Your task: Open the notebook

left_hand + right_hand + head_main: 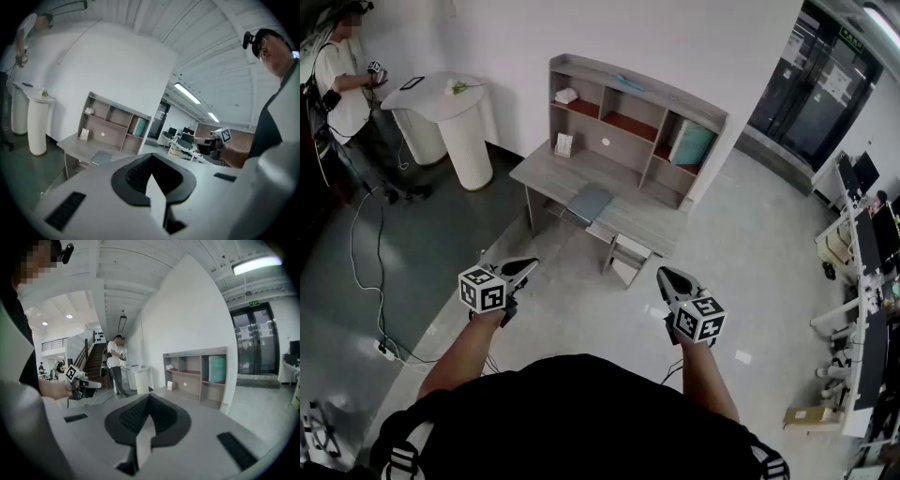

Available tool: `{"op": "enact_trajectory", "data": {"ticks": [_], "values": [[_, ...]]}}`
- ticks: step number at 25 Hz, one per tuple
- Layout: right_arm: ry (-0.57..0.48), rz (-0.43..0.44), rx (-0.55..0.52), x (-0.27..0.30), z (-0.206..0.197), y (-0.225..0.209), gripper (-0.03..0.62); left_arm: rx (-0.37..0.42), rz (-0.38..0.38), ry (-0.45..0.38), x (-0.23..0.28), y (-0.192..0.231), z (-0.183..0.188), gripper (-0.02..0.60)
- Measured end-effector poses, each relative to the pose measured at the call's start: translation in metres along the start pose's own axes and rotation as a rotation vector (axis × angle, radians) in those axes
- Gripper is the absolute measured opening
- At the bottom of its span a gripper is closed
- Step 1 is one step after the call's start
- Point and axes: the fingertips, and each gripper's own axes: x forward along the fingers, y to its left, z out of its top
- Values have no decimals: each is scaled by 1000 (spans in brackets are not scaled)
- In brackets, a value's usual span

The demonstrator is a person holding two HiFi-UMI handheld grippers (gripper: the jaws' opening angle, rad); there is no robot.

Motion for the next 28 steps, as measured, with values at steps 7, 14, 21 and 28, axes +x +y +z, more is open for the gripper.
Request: {"op": "enact_trajectory", "data": {"ticks": [7, 14, 21, 28], "values": [[-24, -17, 32, -62, -22, -29, 0, 22, 42, -3, 7, -62, -13, 8], [-19, 44, 34, -82, -42, -16, 0, 5, 68, -29, 2, -90, -28, 8], [-17, 53, 43, -95, -51, -18, 0, 0, 72, -28, 0, -105, -40, 8], [-3, 54, 32, -84, -54, -20, 0, -3, 96, -43, -2, -91, -37, 8]]}}
